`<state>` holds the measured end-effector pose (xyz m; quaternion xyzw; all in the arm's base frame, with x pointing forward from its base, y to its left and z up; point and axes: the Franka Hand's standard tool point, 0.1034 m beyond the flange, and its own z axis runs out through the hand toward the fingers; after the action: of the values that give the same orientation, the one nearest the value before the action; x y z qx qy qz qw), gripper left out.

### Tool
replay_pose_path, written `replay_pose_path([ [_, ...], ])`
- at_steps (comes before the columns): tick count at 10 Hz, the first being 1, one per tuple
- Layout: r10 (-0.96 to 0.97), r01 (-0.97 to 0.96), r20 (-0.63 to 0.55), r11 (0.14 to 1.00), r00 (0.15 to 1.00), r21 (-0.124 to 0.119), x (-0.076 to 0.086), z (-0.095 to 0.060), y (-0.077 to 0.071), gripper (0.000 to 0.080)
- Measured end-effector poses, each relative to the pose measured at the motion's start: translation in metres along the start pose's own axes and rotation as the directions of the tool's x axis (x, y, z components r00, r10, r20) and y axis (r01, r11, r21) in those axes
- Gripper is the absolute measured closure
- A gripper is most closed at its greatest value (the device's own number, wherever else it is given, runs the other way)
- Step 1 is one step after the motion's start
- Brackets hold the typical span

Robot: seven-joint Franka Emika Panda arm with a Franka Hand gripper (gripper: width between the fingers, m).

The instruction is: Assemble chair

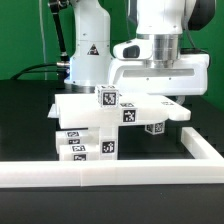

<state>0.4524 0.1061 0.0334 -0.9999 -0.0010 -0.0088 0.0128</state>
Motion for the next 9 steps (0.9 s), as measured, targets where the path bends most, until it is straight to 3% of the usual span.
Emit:
replay_pose_path([
  [8,0.022,-0.022,0.035,0.999,0.999,-0.024,-0.014,0.026,-0.004,0.0150],
  [9,0.023,-0.022,0.035,0.999,0.999,-0.024,-0.014,0.026,-0.004,0.0235],
])
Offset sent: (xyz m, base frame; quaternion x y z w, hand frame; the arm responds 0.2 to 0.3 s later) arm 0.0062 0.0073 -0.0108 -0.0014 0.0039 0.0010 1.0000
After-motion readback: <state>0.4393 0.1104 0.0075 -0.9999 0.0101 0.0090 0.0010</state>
